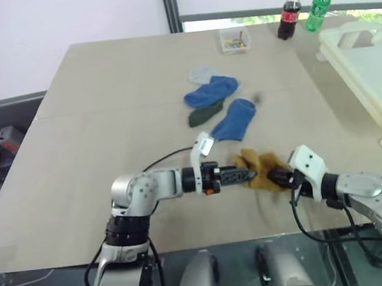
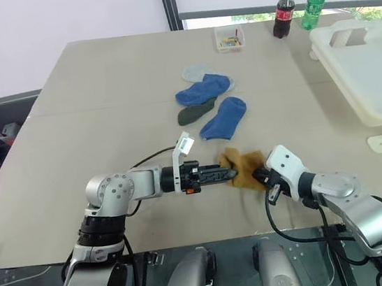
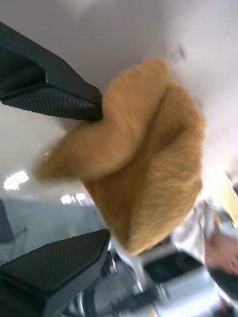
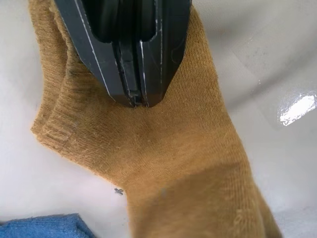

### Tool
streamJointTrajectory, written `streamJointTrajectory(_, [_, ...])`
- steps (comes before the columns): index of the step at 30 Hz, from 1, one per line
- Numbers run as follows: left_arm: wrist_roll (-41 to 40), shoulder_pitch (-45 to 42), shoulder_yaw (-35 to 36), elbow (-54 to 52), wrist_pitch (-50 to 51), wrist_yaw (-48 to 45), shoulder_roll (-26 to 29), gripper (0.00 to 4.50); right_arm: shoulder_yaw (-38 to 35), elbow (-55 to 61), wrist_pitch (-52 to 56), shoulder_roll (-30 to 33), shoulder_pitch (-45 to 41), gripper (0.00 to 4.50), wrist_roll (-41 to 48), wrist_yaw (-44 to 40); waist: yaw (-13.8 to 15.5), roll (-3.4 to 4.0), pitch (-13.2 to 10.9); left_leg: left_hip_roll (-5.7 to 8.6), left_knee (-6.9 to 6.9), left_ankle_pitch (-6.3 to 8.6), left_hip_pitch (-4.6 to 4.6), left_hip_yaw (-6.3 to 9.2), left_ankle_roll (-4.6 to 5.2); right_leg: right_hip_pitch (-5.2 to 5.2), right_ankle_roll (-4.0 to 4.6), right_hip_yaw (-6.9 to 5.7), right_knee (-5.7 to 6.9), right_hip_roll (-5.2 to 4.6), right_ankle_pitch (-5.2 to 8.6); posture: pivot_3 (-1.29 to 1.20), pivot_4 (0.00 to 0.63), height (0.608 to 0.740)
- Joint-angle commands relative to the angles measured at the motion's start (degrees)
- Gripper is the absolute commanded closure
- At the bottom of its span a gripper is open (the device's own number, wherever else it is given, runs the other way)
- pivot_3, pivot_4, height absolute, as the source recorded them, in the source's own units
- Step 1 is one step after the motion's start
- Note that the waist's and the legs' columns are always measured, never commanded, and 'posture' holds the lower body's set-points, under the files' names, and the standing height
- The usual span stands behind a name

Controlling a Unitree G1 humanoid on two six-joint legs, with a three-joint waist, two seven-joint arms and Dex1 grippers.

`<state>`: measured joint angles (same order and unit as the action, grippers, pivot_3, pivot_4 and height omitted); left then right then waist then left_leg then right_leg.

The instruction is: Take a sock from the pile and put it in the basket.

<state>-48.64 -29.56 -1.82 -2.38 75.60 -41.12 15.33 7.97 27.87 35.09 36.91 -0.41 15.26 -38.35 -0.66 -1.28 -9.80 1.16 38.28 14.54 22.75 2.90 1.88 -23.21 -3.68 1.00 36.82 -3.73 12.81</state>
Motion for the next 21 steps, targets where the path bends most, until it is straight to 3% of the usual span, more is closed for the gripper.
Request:
streamJointTrajectory(1, [-2.3,-1.5,1.0,1.3,0.8,-1.2,-1.5,0.82,0.4,0.1,1.7,0.5,1.0,4.36,0.1,-0.3,0.0,0.00,0.0,0.00,0.00,0.00,0.00,0.00,0.00,0.00,0.00,0.00,0.00,0.00,0.00,0.00,0.150,0.740])
streamJointTrajectory(16, [1.5,-5.7,-4.2,11.2,-7.2,-4.6,-10.6,0.82,-0.3,2.0,3.4,0.8,1.1,4.36,0.5,0.2,0.3,0.00,0.0,0.05,0.00,0.00,0.03,0.00,0.00,0.00,0.00,0.01,-0.01,-0.02,0.00,0.00,0.150,0.740])
streamJointTrajectory(21, [8.0,-7.3,-6.7,19.4,-11.6,-1.8,-13.5,0.82,-0.8,3.2,2.6,1.3,1.5,4.36,0.1,0.3,0.4,0.01,0.0,0.09,0.00,0.00,0.04,0.00,0.01,0.00,0.00,0.00,-0.02,-0.02,0.00,0.00,0.150,0.740])
